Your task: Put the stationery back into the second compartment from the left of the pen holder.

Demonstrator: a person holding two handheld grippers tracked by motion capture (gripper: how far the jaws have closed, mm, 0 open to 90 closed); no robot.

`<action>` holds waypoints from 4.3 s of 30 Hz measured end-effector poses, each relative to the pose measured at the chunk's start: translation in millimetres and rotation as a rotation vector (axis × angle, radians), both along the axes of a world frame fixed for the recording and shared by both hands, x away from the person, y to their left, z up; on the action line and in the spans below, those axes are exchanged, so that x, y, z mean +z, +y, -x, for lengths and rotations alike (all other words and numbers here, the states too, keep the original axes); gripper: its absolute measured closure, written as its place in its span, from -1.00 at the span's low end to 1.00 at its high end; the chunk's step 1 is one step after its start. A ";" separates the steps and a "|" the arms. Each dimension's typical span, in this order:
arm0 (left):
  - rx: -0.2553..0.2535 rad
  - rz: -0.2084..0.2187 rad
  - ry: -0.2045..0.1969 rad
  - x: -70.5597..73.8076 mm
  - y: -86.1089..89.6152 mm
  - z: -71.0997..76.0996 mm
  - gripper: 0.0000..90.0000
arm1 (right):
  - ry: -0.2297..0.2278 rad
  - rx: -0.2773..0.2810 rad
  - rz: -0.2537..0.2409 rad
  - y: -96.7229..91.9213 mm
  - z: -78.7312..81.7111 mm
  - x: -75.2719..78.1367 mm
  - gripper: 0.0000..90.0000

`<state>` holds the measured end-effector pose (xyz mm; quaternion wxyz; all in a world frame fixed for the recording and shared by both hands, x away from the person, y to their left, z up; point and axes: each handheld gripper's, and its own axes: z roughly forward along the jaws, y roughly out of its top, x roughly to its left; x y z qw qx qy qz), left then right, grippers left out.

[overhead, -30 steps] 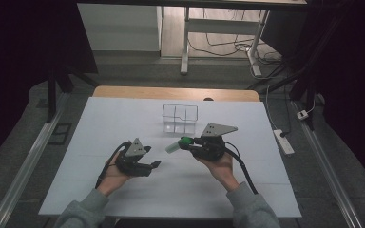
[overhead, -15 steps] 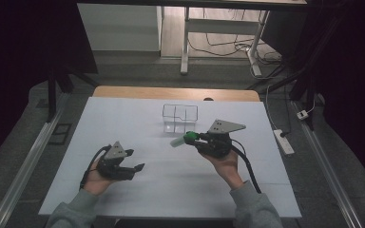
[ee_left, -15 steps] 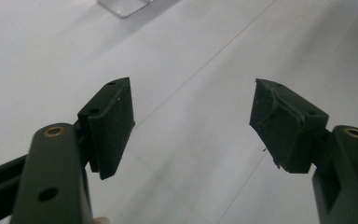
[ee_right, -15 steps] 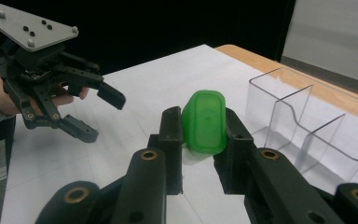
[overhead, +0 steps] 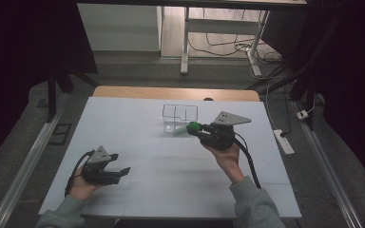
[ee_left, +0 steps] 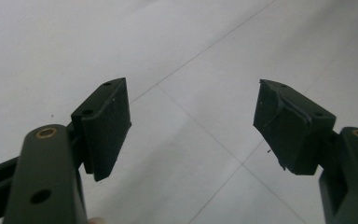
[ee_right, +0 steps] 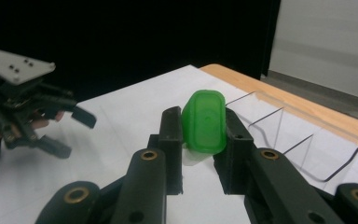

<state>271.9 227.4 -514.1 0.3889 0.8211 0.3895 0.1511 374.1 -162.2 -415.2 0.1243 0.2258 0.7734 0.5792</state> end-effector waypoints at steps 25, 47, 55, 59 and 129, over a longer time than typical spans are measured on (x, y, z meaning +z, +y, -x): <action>0.000 -0.010 0.017 -5.7 3.3 -1.7 -0.44 | 0.004 -0.129 0.048 5.4 -53.6 31.3 0.63; -0.004 -0.038 0.029 -10.4 3.5 -3.4 -0.45 | 0.088 -0.193 0.141 23.0 -102.4 11.2 0.62; -0.002 -0.051 0.032 -11.7 3.4 -3.7 -0.45 | 0.110 -0.186 0.151 31.2 -109.3 -2.4 0.34; -0.003 -0.048 0.034 -11.7 4.0 -4.0 -0.45 | 0.105 -0.195 0.155 28.0 -107.8 -0.7 0.17; 0.017 -0.027 0.008 -8.7 6.0 -3.8 -0.45 | 0.120 -0.201 0.322 -130.1 42.6 -71.7 -0.13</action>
